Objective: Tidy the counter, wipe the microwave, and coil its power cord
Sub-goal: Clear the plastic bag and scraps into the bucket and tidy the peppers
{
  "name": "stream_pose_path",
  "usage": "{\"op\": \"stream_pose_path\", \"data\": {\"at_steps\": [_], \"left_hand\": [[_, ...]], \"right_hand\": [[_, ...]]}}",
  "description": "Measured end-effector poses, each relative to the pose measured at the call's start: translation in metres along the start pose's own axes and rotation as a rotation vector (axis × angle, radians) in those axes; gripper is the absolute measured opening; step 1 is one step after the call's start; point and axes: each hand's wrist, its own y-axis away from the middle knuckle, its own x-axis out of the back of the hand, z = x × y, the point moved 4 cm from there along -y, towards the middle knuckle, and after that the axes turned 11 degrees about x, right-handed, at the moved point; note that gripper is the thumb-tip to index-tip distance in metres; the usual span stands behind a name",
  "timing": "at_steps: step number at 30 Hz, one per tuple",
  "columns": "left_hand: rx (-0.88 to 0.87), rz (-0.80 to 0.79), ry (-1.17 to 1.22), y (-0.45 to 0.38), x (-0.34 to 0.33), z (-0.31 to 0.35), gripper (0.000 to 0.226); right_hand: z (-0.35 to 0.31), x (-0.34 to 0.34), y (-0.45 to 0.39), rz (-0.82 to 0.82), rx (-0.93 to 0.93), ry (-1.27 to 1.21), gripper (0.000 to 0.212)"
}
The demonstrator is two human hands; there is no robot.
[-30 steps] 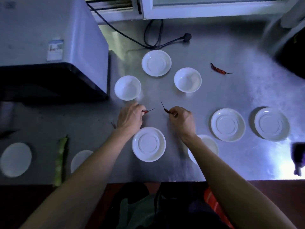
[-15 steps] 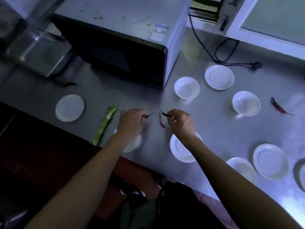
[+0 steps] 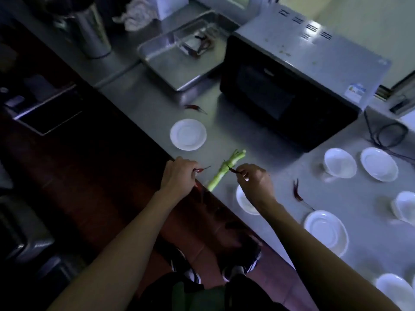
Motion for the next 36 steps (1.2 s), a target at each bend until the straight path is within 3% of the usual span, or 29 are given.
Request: {"op": "stream_pose_path", "data": {"at_steps": [8,13,21,30,36], "left_hand": [[0.139,0.108,0.030,0.006,0.061,-0.110,0.022],[0.134,0.142,0.084,-0.006,0.084,-0.129,0.022],[0.077,0.112,0.052,-0.047,0.083,-0.132,0.020],[0.019,0.003,-0.071,-0.139,0.110,-0.152,0.017],[-0.016,0.022,-0.093,-0.205,0.142,-0.147,0.018]], "right_hand": [[-0.104,-0.047,-0.044,-0.014,0.145,-0.002,0.019],[-0.136,-0.054,-0.065,-0.004,0.155,0.007,0.019],[-0.129,-0.078,-0.114,-0.025,0.120,-0.048,0.020],[-0.109,-0.111,-0.206,0.045,-0.075,-0.266,0.021],[-0.109,-0.108,-0.265,0.062,-0.026,-0.276,0.022]]}}
